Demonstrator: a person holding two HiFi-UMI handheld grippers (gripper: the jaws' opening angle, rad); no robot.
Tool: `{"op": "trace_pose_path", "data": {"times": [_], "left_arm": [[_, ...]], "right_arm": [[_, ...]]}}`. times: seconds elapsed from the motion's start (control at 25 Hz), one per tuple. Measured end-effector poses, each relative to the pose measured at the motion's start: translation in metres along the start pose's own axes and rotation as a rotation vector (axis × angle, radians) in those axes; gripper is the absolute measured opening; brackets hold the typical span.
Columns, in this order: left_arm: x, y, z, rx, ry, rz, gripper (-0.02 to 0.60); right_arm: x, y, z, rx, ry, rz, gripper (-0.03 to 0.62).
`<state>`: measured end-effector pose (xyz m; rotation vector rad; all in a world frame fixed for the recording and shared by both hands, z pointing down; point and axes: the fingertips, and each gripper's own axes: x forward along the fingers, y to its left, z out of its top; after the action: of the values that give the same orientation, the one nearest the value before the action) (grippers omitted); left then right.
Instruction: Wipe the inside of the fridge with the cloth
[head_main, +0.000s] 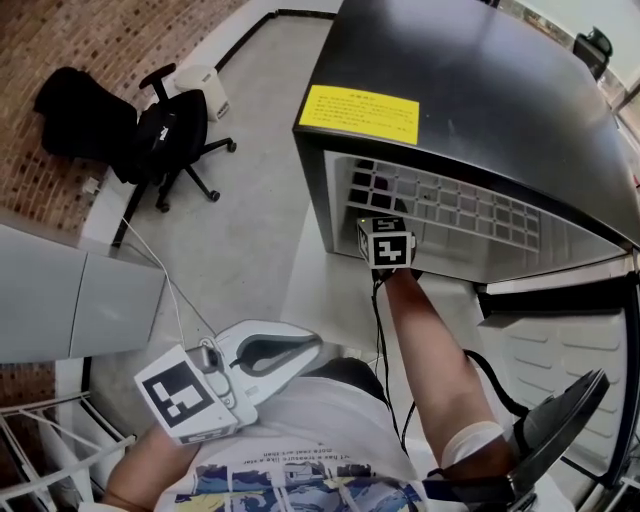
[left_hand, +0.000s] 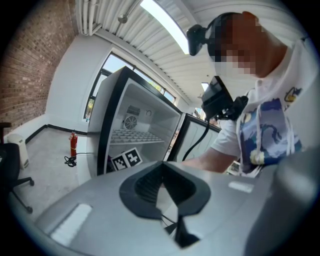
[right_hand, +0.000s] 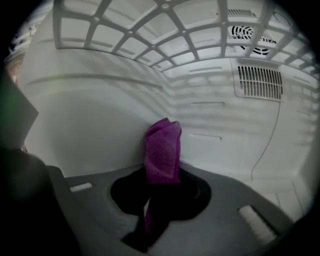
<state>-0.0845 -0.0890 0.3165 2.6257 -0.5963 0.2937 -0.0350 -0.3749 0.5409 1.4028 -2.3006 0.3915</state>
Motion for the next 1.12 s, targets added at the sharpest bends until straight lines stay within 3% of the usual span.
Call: {"op": "trace_pose_path", "data": {"times": [0.2, 0.44, 0.64, 0.88, 1.12], "left_arm": [[-0.011, 0.002, -0.007, 0.016, 0.006, 0.01, 0.003], [-0.017, 0.001, -0.014, 0.054, 0.016, -0.009, 0.004], [-0.018, -0.005, -0.013, 0.071, 0.01, -0.04, 0.003], [-0.014, -0.02, -0.014, 0.066, 0.026, -0.127, 0.004], [-0.001, -0.033, -0.016, 0.095, 0.03, -0.199, 0.004]], "right_arm": [[-0.001, 0.011, 0.003, 0.166, -0.037, 0.077, 0.057], [-0.014, 0.017, 0.008, 0.457, -0.109, 0.188, 0.057], [-0.035, 0.015, 0.015, 0.511, -0.171, 0.213, 0.057], [-0.077, -0.019, 0.012, 0.477, -0.221, 0.101, 0.057], [-0.133, -0.089, -0.007, 0.38, -0.228, -0.128, 0.057]]}}
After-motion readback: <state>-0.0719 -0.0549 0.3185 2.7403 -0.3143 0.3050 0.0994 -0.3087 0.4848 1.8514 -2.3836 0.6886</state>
